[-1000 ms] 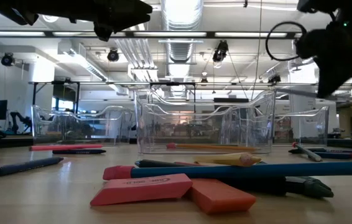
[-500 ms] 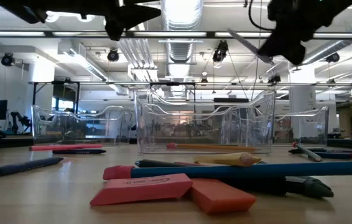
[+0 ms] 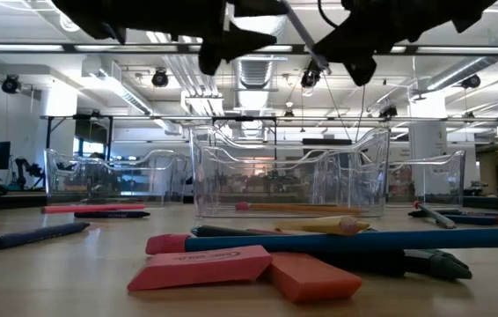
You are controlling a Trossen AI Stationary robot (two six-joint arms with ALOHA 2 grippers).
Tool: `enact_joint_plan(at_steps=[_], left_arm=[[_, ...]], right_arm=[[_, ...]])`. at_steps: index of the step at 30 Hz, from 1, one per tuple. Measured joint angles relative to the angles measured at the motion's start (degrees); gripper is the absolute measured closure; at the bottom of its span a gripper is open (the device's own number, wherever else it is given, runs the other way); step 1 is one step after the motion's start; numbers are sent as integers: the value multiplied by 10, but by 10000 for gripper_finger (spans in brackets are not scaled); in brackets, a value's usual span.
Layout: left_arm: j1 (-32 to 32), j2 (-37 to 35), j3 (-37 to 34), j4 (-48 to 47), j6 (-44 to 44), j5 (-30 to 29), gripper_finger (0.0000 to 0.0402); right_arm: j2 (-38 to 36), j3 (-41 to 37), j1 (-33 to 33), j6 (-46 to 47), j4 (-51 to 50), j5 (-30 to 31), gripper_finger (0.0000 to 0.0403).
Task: Sort crayons/erasers/pens/pencils in bins
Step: Put the purple pen into the top left transparent bin
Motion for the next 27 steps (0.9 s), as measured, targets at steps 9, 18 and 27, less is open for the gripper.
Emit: enact_joint_plan(at_steps=[9,18,27], left_arm=[[19,14,3,0,-27,9,143],[19,14,3,11,-26,31,165],[19,14,3,14,-23,40,301]], right_arm=[[43,0,-1,-7,65,-19,374],[73,0,-2,-9,102,-21,374],[75,0,-2,-6,106,-16,374]])
